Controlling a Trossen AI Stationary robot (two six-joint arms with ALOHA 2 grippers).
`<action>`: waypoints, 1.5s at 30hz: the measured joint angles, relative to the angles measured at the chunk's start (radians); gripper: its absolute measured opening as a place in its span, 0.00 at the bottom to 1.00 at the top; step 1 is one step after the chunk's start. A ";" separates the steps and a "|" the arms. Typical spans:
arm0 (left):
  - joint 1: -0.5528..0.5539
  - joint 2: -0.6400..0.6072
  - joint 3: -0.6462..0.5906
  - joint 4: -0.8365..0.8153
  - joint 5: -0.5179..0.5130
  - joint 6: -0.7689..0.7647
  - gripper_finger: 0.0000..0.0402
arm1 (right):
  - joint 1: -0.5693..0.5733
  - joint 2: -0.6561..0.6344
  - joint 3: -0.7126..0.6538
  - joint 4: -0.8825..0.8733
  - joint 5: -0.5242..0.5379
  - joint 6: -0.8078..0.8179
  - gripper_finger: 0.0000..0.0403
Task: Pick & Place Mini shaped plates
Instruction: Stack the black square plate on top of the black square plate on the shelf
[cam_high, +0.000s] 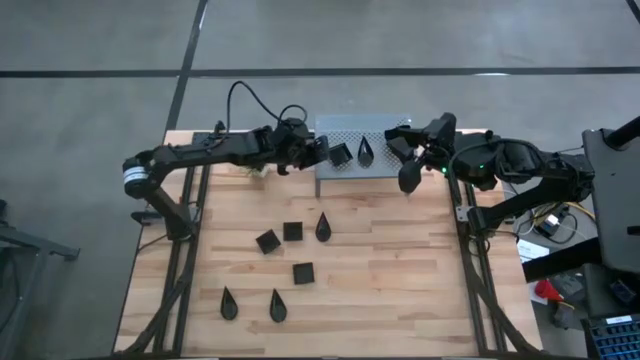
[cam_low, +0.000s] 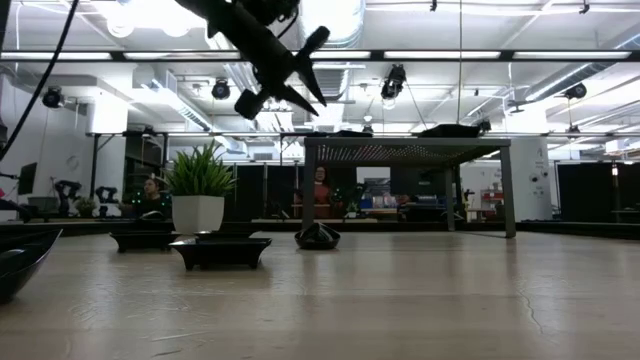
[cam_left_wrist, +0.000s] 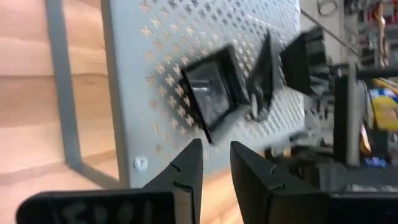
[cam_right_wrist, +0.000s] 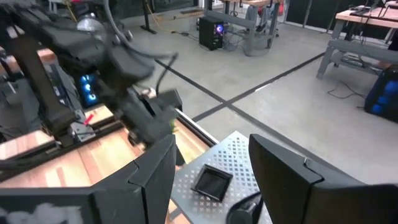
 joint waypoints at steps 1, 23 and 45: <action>0.000 -0.012 0.000 -0.005 0.016 0.008 0.18 | 0.000 0.000 0.000 -0.010 0.000 0.000 0.50; -0.020 -0.270 -0.004 -0.693 0.029 0.434 0.18 | 0.000 0.019 -0.055 -0.143 -0.057 0.277 0.50; -0.162 -0.443 -0.353 -0.682 0.109 0.564 0.18 | 0.119 0.169 -0.143 0.044 -0.131 0.567 0.50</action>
